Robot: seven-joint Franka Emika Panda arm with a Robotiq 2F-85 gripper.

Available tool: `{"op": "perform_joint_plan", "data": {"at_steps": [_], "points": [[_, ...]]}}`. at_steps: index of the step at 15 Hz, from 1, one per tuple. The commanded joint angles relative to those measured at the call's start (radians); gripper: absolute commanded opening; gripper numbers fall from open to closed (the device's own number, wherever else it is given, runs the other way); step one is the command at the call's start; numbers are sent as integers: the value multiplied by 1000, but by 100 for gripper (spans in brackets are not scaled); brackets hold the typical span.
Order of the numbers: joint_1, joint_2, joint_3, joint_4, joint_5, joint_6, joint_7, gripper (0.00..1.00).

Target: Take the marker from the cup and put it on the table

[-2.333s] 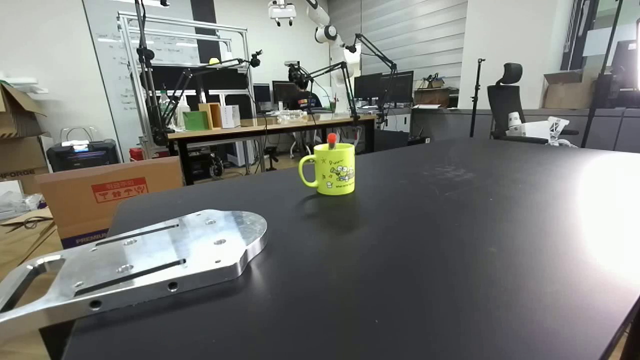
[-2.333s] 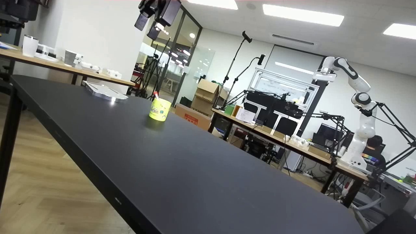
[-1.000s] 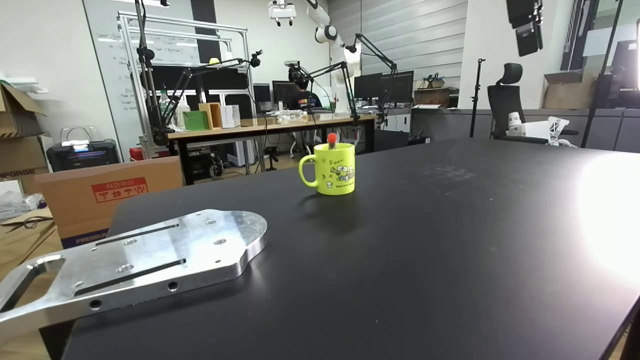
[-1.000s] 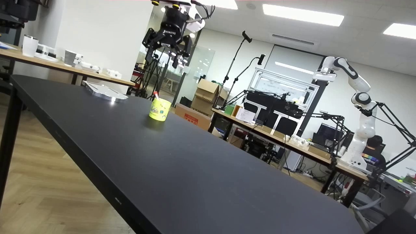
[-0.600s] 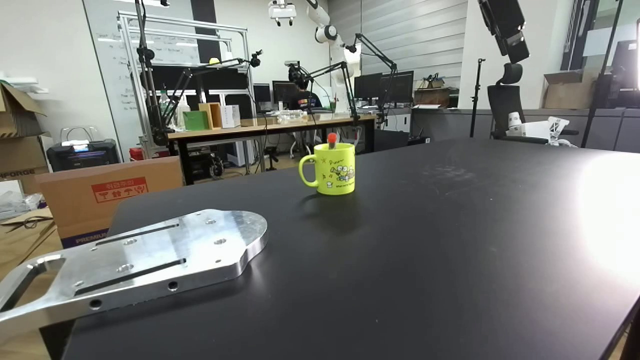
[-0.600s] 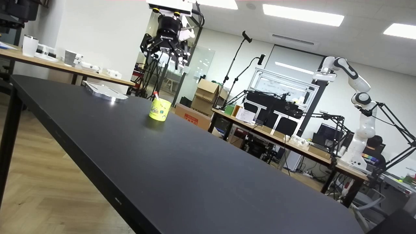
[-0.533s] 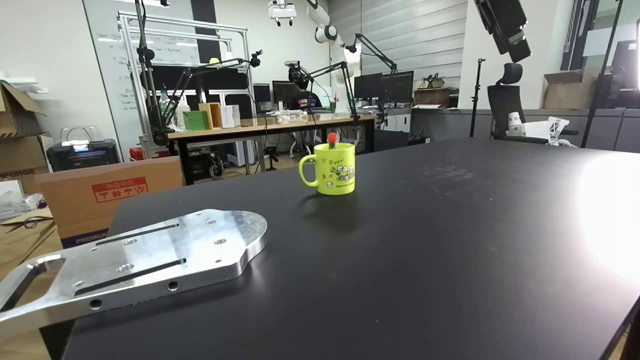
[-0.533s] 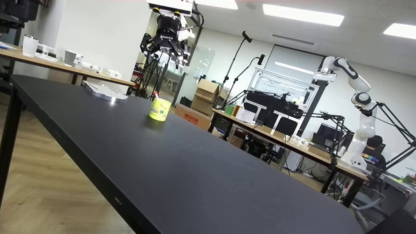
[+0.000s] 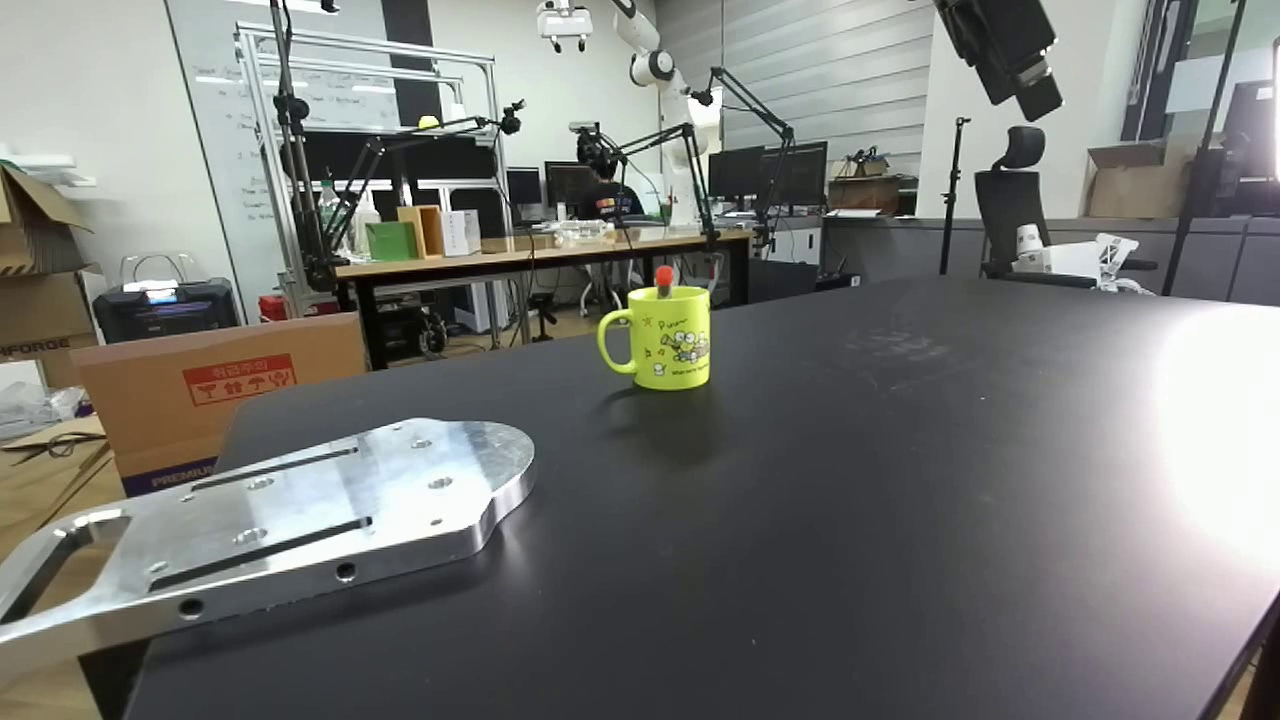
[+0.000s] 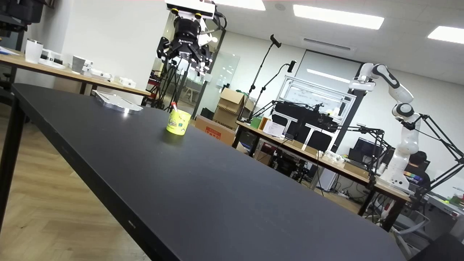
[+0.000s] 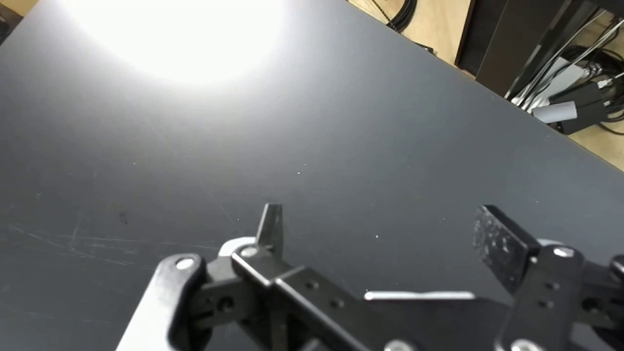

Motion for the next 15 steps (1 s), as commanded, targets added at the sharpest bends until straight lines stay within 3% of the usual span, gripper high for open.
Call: {"op": "perform_joint_plan", "data": {"at_steps": [1, 6, 15], "points": [[-2, 1, 4, 3, -1, -4, 0, 100], [-2, 1, 4, 3, -2, -4, -1, 100], [30, 195, -8, 246, -89, 31, -20, 100]]}}
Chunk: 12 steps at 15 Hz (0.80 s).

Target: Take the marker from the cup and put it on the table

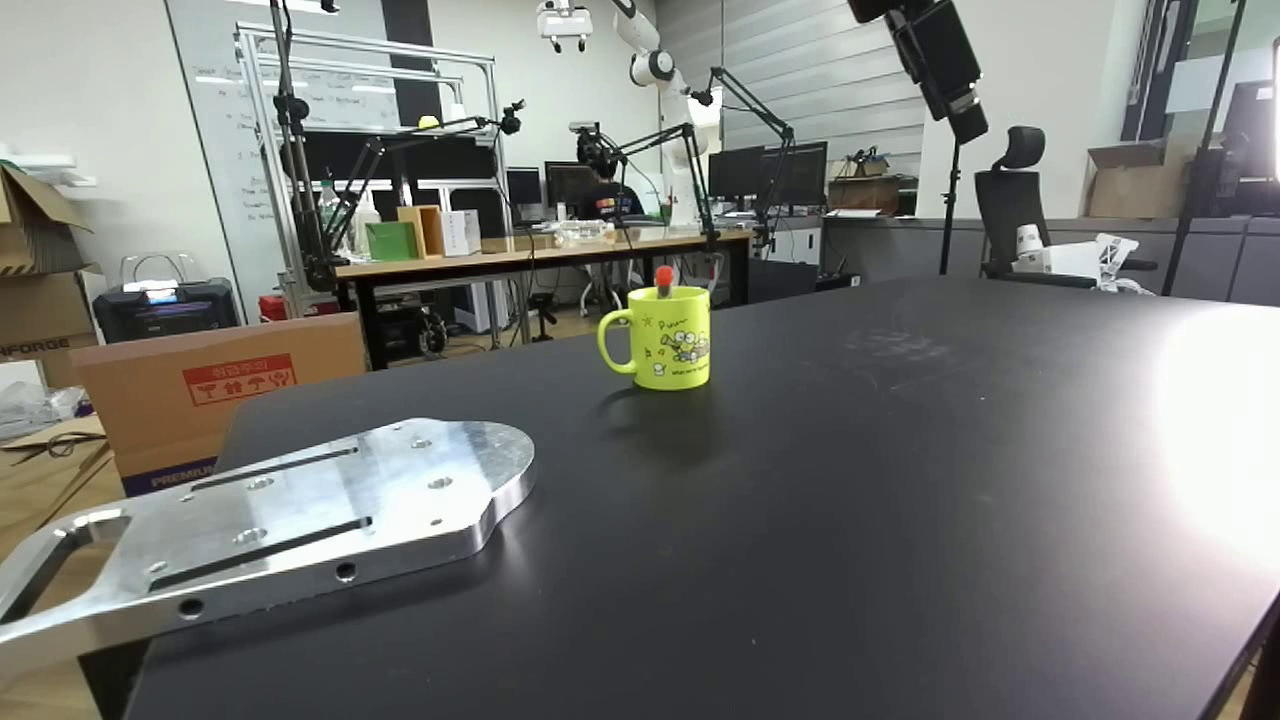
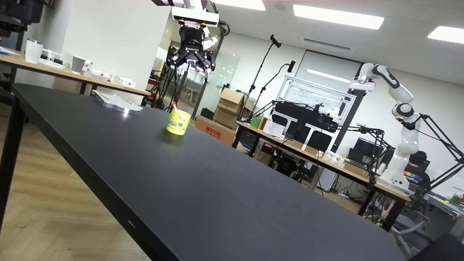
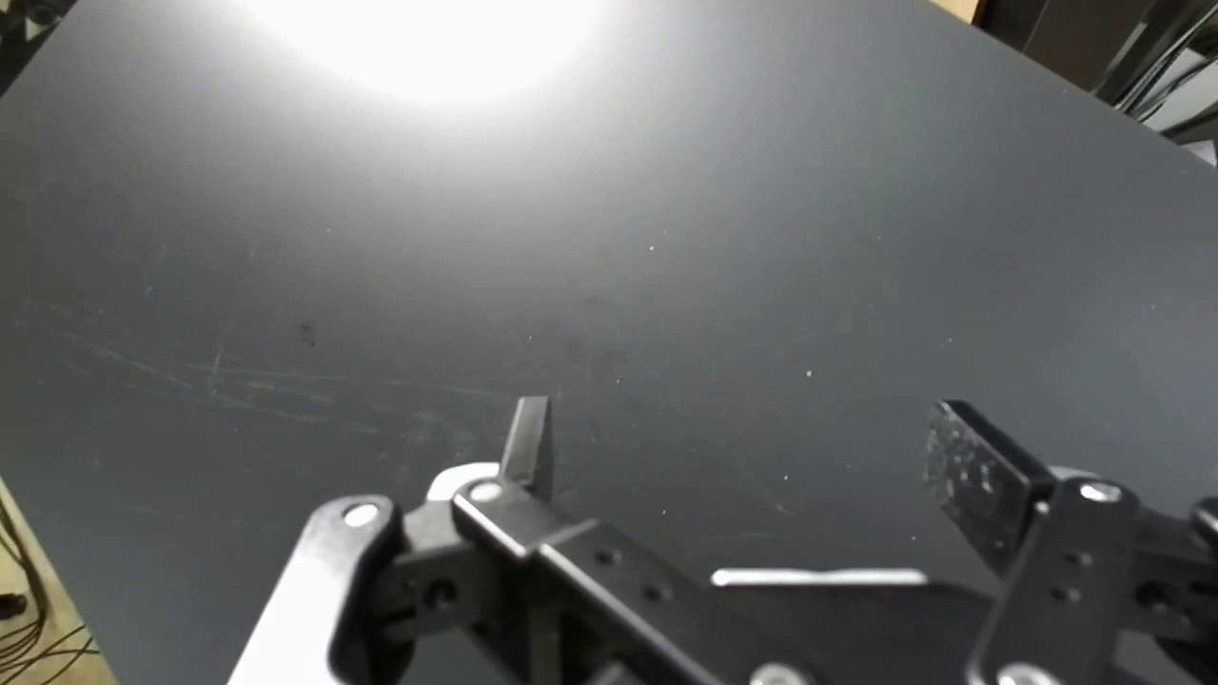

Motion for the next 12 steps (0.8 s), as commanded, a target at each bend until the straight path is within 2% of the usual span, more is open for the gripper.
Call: {"op": "perform_joint_plan", "data": {"at_steps": [1, 8, 12], "points": [[36, 131, -5, 167, -39, -12, -26, 100], [135, 331, -5, 400, -117, 50, -116, 100], [175, 410, -11, 481, -174, 121, -182, 100]]}}
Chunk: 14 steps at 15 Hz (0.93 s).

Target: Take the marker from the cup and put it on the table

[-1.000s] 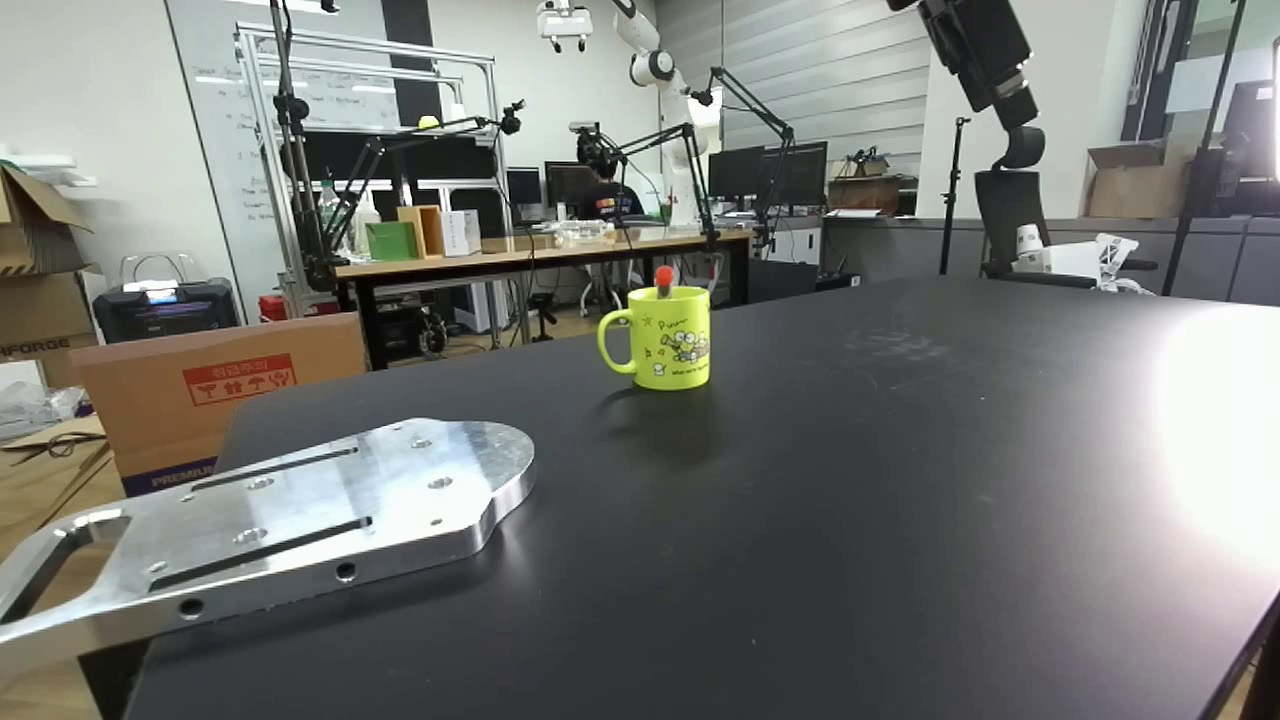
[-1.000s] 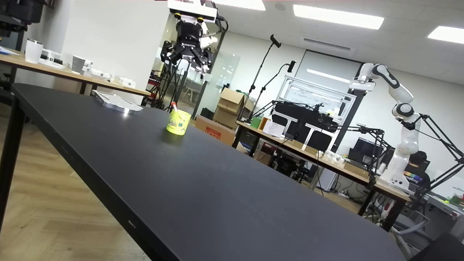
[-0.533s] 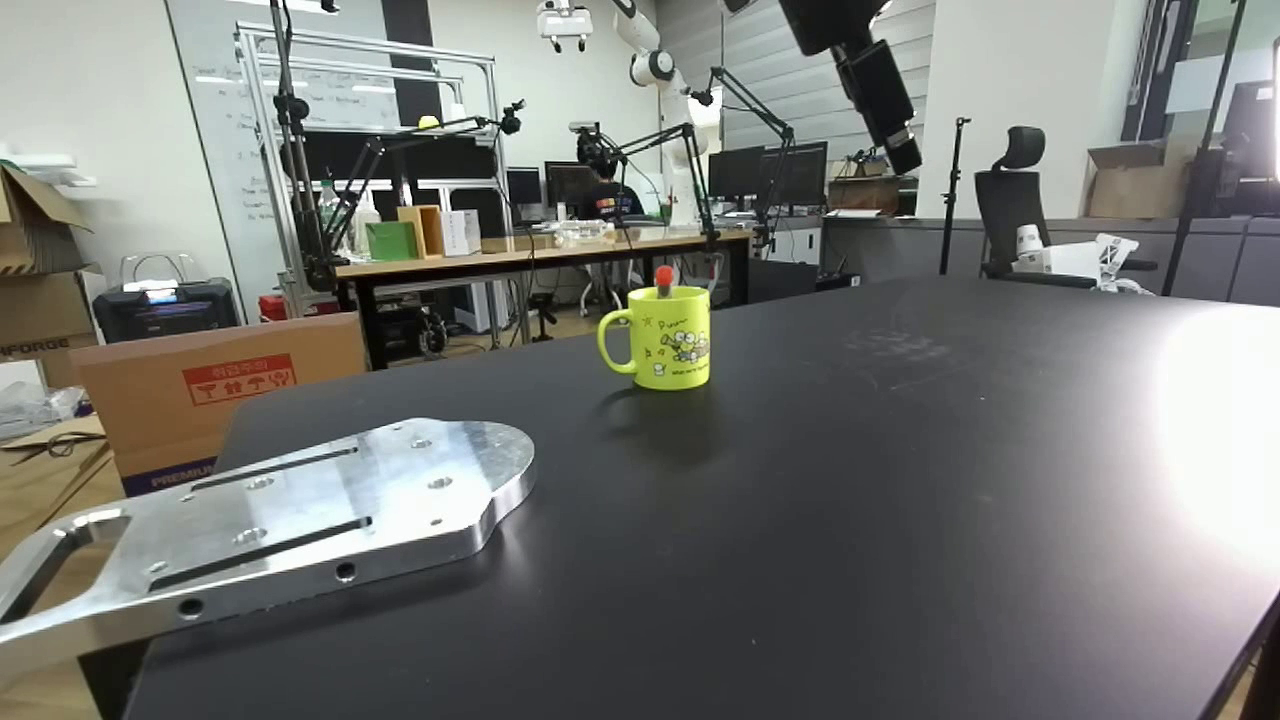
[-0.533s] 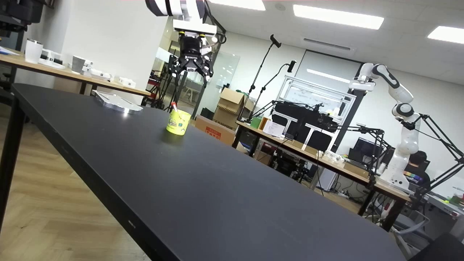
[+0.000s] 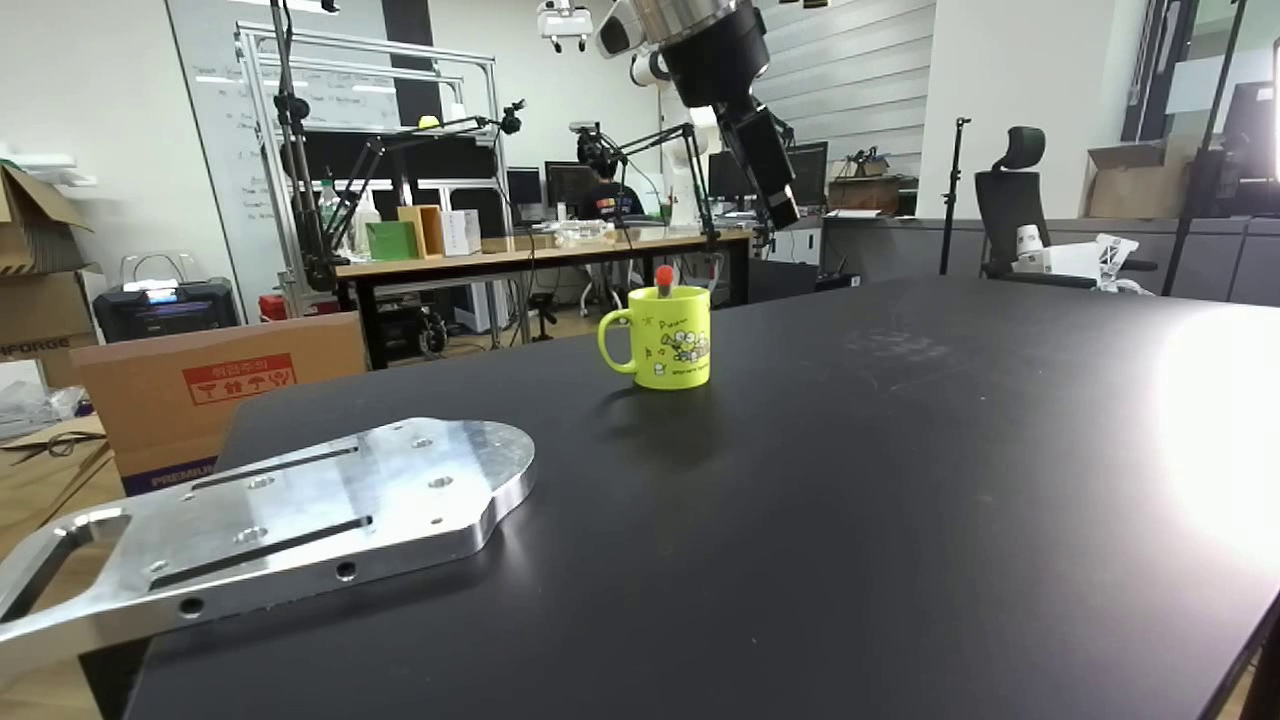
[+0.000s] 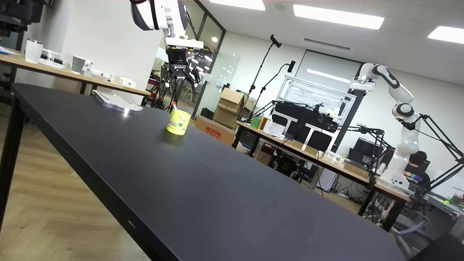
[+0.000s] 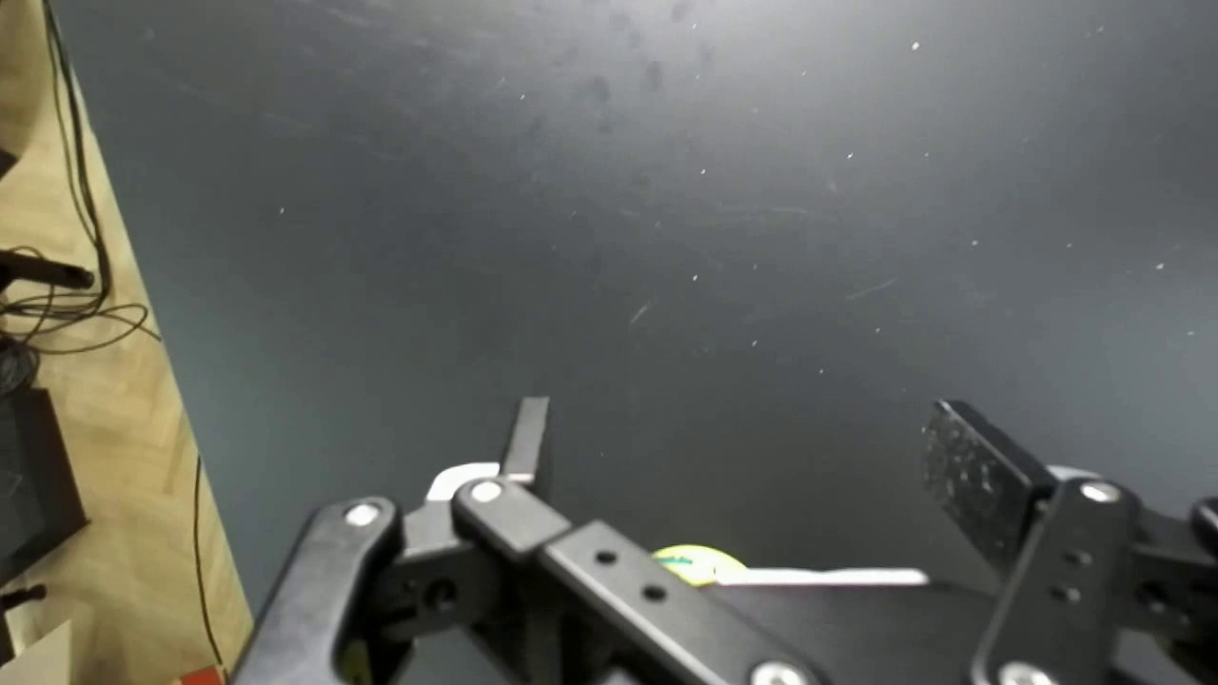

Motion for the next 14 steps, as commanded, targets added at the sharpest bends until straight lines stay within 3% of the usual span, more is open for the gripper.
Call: {"op": "perform_joint_plan", "data": {"at_steps": [1, 9, 14], "points": [[28, 87, -10, 112, -60, 68, -79, 100], [31, 178, -5, 202, -41, 193, -181, 100], [31, 211, -3, 236, -11, 210, -213, 100]]}}
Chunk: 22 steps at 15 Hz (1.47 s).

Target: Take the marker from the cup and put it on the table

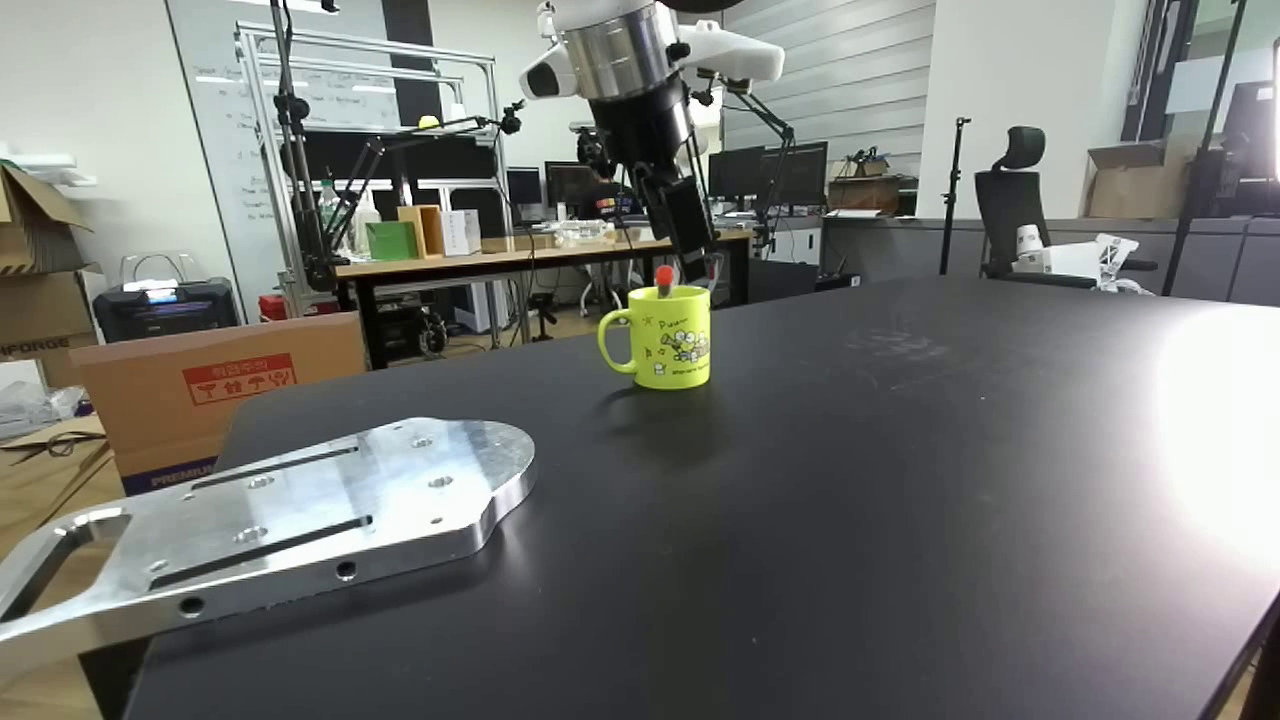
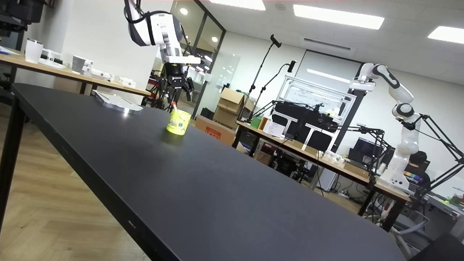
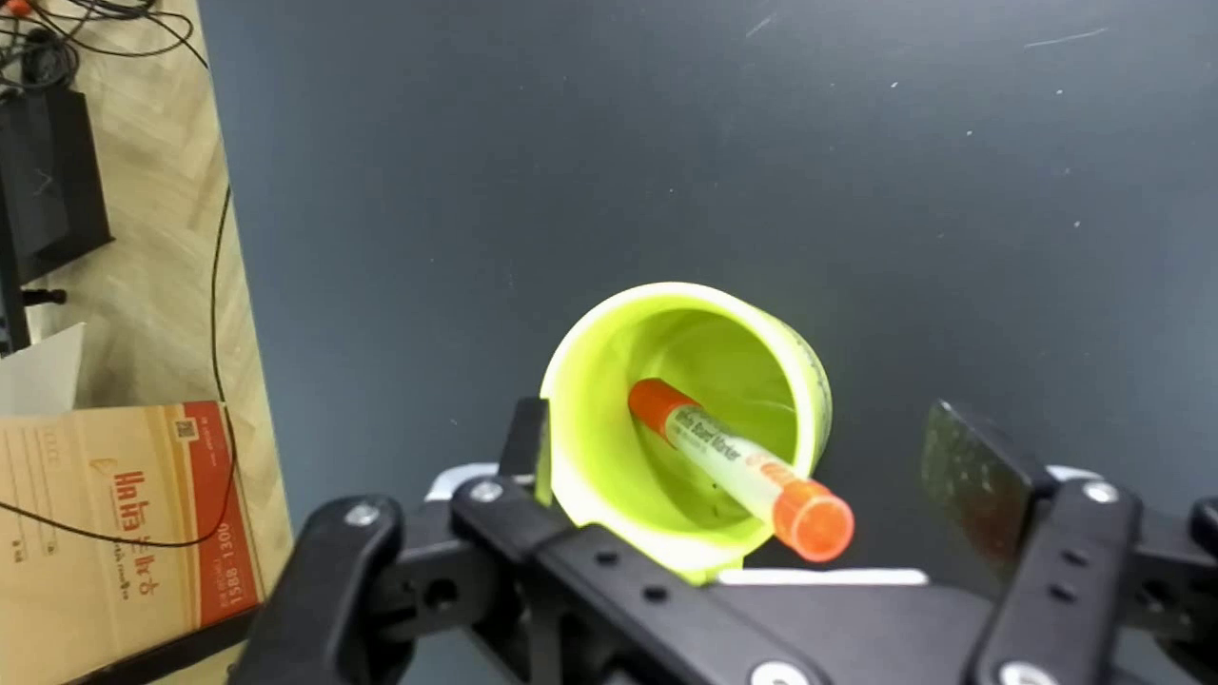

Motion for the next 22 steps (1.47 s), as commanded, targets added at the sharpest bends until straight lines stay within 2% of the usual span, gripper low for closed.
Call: {"op": "perform_joint_plan", "data": {"at_steps": [1, 2, 3, 12, 13, 16, 22], "points": [[6, 46, -4, 71, 28, 3, -35, 75], [5, 52, -3, 77, 35, 2, -41, 74], [4, 57, -3, 83, 45, 0, -48, 68], [10, 106, -10, 141, 136, -3, -64, 5], [10, 108, -10, 150, 147, -5, -66, 3], [3, 92, -4, 148, 137, -17, -50, 6], [-10, -13, -16, 135, 132, -55, -15, 6]]}}
